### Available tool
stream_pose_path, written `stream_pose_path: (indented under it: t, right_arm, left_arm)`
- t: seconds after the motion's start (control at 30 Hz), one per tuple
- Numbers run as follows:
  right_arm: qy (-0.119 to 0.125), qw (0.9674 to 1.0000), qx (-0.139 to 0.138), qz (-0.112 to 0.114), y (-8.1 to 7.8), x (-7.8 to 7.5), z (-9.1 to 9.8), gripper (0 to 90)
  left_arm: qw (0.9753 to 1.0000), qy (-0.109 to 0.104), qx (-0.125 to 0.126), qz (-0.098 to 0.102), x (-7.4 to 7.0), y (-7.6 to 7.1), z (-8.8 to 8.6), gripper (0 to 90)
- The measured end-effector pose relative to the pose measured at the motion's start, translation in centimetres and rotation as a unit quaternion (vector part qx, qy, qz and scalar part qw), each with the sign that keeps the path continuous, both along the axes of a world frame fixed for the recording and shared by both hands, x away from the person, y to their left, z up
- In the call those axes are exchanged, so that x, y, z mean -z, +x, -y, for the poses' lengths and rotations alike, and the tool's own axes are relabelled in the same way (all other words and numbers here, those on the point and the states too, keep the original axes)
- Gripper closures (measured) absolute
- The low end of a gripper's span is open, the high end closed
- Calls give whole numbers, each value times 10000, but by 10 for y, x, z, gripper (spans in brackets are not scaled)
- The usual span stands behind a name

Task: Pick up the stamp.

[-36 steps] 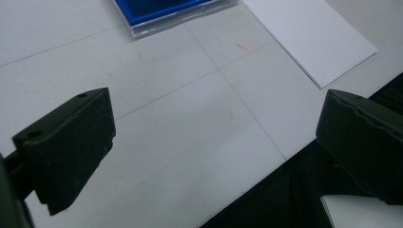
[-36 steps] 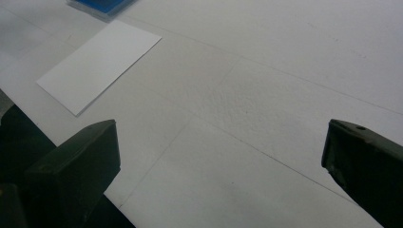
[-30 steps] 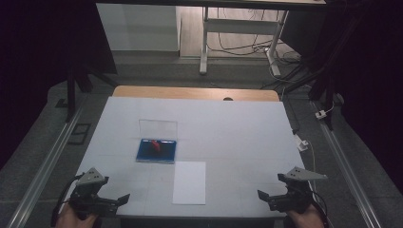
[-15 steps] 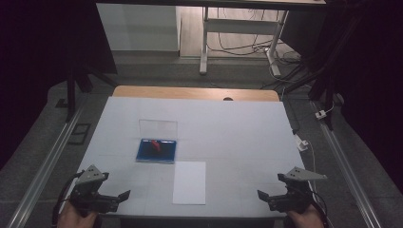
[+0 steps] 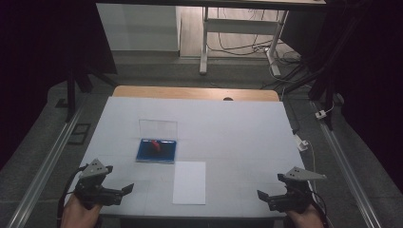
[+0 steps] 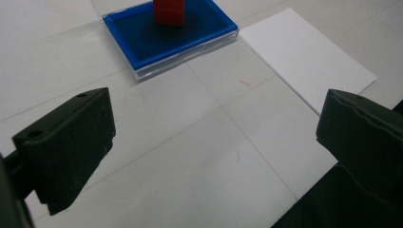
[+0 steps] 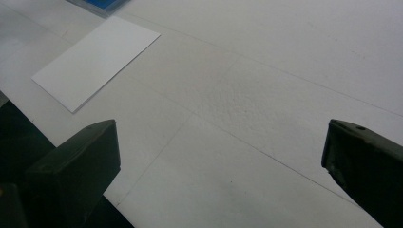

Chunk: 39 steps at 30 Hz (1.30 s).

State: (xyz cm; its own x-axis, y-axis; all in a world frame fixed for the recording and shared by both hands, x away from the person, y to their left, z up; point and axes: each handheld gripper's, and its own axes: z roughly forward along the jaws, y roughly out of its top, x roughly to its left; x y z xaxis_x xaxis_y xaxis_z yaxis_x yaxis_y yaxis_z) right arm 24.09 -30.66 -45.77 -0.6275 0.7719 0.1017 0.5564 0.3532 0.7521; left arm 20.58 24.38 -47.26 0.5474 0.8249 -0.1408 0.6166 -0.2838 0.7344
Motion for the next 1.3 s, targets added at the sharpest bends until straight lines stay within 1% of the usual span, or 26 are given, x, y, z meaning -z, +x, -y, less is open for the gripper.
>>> stream_pose_path:
  t: [0.07, 0.2, 0.23, 0.3, 0.33, 0.47, 0.6, 0.7, 0.87, 1.13, 1.3]
  right_arm:
    - [-2, 10000, -6, -5, 0, 0, 0, 0]
    - [-11, 10000, -12, -19, 0, 0, 0, 0]
    - [-16, 10000, -10, -25, 0, 0, 0, 0]
    - [-16, 10000, -13, -24, 0, 0, 0, 0]
    - [-16, 10000, -12, -24, 0, 0, 0, 0]
    - [-28, 10000, -4, -27, 0, 0, 0, 0]
    - [-38, 10000, -17, -40, 0, 0, -1, 0]
    - [-51, 10000, -60, -49, 1, 1, -1, 0]
    - [-42, 10000, -44, -65, 1, 1, -1, 0]
    - [-36, 10000, -44, -73, 1, 1, -1, 0]
    - [-36, 9999, -48, -82, 1, 1, -1, 0]
  left_arm:
    - [9999, 19, 89, 73, 0, 4, 2, 0]
    - [9998, -25, 183, 117, 1, 14, 5, 0]
    - [9997, -48, 196, 114, 1, 16, 6, 0]
    - [9996, -167, 233, 80, 2, 20, 7, 0]
    - [9995, -172, 251, 69, 1, 22, 8, 0]
    - [9996, -71, 260, 111, 1, 30, 12, 0]
    - [9995, 60, 225, 204, 1, 39, 16, 0]
    - [9995, 73, 202, 220, 0, 46, 19, 0]
    - [9996, 144, 190, 174, 2, 59, 25, 0]
    - [9998, 143, 118, 62, 5, 76, 30, 0]
    - [9996, 264, 73, 59, 6, 85, 34, 0]
